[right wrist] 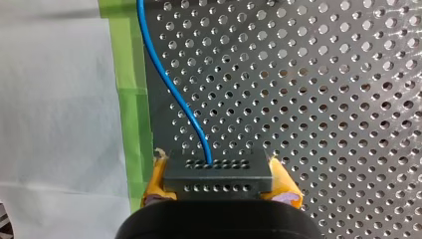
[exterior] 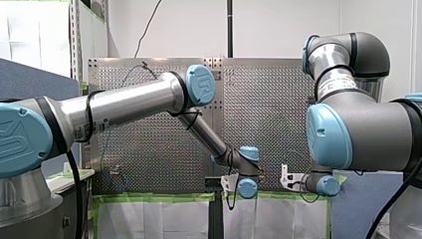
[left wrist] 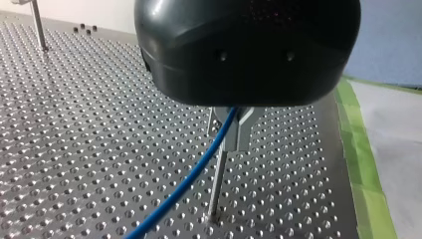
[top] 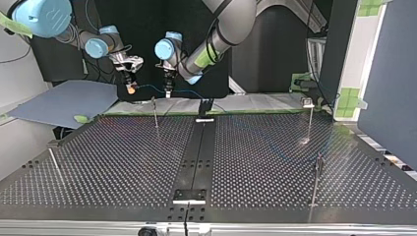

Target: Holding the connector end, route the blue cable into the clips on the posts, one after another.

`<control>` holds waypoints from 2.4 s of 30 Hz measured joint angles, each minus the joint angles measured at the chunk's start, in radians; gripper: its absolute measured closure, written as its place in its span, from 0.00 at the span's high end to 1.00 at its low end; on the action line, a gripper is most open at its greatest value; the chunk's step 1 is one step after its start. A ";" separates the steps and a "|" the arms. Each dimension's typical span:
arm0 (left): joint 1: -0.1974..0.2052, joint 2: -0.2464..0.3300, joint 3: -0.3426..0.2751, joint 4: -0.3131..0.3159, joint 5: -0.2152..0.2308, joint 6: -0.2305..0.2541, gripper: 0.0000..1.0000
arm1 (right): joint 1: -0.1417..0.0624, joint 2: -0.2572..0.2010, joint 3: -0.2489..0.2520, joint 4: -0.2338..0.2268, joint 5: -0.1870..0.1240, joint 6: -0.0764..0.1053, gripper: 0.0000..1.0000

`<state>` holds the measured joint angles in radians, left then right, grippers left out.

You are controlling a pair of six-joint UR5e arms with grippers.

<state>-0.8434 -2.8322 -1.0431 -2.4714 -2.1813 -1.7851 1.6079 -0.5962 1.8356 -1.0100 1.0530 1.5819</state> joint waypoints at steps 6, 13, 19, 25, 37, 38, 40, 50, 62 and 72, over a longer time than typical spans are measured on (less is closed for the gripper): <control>0.010 -0.001 0.000 0.000 0.044 0.001 0.02 | -0.005 0.000 -0.021 0.015 -0.008 0.004 0.00; 0.019 -0.001 0.000 -0.002 0.092 -0.001 0.02 | -0.009 0.000 -0.047 0.035 -0.011 0.009 0.00; 0.018 -0.015 0.005 -0.013 0.118 -0.003 0.02 | -0.014 0.000 -0.065 0.055 -0.010 0.012 0.00; 0.022 -0.044 0.021 -0.038 0.128 -0.033 0.02 | -0.015 0.000 -0.074 0.061 -0.011 0.017 0.00; 0.047 -0.047 0.072 -0.047 0.177 -0.057 0.02 | -0.015 0.001 -0.101 0.068 -0.012 0.029 0.00; 0.047 -0.047 0.076 -0.048 0.179 -0.059 0.02 | -0.014 0.001 -0.108 0.074 -0.012 0.028 0.00; 0.045 -0.047 0.087 -0.052 0.184 -0.061 0.02 | -0.015 0.001 -0.116 0.083 -0.012 0.027 0.00; 0.038 -0.047 0.104 -0.061 0.188 -0.063 0.02 | -0.017 0.001 -0.140 0.106 -0.012 0.032 0.00; 0.045 -0.048 0.106 -0.084 0.196 -0.069 0.02 | -0.016 0.001 -0.158 0.108 -0.010 0.045 0.00; 0.017 -0.047 0.105 -0.113 0.198 -0.044 0.02 | -0.016 0.001 -0.158 0.163 -0.015 -0.007 0.00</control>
<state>-0.8266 -2.8792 -0.9379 -2.5841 -1.9834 -1.8288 1.5920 -0.5950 1.6775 -0.8471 1.0383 1.5748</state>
